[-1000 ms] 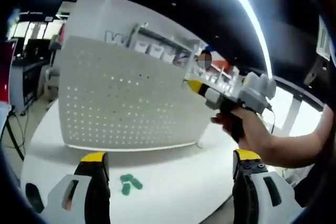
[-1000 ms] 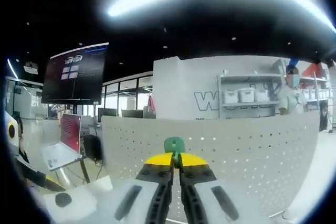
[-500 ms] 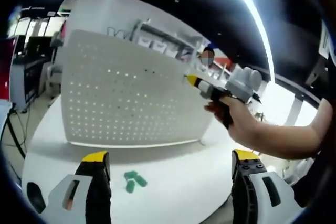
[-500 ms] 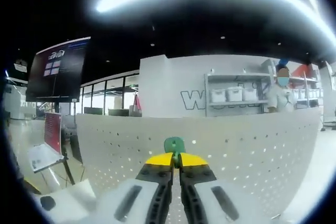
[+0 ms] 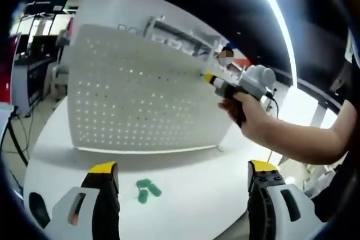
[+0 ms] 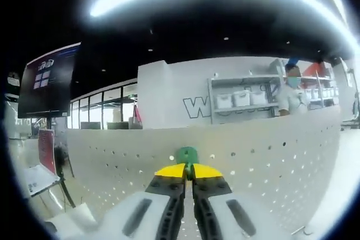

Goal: Insert the hook assembly into the mounting plate slot until the hook locks in place.

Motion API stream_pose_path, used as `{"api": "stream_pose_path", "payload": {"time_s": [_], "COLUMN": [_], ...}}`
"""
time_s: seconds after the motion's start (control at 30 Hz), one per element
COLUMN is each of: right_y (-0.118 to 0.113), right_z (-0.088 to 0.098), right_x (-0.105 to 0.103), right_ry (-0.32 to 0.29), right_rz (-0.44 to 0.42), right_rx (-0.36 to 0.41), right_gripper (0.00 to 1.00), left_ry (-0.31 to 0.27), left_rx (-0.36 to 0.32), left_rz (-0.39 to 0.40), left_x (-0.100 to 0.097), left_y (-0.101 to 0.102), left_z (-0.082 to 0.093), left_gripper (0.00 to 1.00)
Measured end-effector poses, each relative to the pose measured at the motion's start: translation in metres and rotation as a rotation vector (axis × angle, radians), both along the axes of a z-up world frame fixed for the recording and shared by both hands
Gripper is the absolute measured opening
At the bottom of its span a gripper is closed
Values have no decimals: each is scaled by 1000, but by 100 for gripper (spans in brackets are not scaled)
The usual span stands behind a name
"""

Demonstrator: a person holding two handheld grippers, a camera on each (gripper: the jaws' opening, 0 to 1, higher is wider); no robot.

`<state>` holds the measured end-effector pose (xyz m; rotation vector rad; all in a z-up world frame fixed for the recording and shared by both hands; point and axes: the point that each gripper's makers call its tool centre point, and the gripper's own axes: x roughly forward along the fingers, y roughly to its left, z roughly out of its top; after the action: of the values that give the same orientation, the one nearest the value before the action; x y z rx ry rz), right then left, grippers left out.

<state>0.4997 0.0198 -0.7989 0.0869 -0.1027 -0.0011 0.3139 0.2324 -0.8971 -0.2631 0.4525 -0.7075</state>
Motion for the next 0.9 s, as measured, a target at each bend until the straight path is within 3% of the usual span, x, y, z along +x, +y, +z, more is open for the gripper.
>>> {"api": "stream_pose_path", "payload": {"time_s": [0.13, 0.73, 0.83, 0.9], "right_y": [-2, -2, -3, -3], "right_z": [-3, -9, -11, -13], "right_x": [2, 9, 11, 13], "right_ry": [2, 22, 32, 48], "right_rz": [-18, -55, -54, -55], "right_rx": [42, 25, 79, 71], "right_gripper": [0, 1, 1, 2], "left_ry": [8, 37, 30, 23], "left_rx": [2, 27, 33, 47], "left_rz": [4, 3, 1, 3], "left_x": [2, 1, 0, 0], "left_y": [2, 2, 2, 3], "left_z": [-2, -12, -11, -11], "left_gripper": [95, 90, 90, 90]}}
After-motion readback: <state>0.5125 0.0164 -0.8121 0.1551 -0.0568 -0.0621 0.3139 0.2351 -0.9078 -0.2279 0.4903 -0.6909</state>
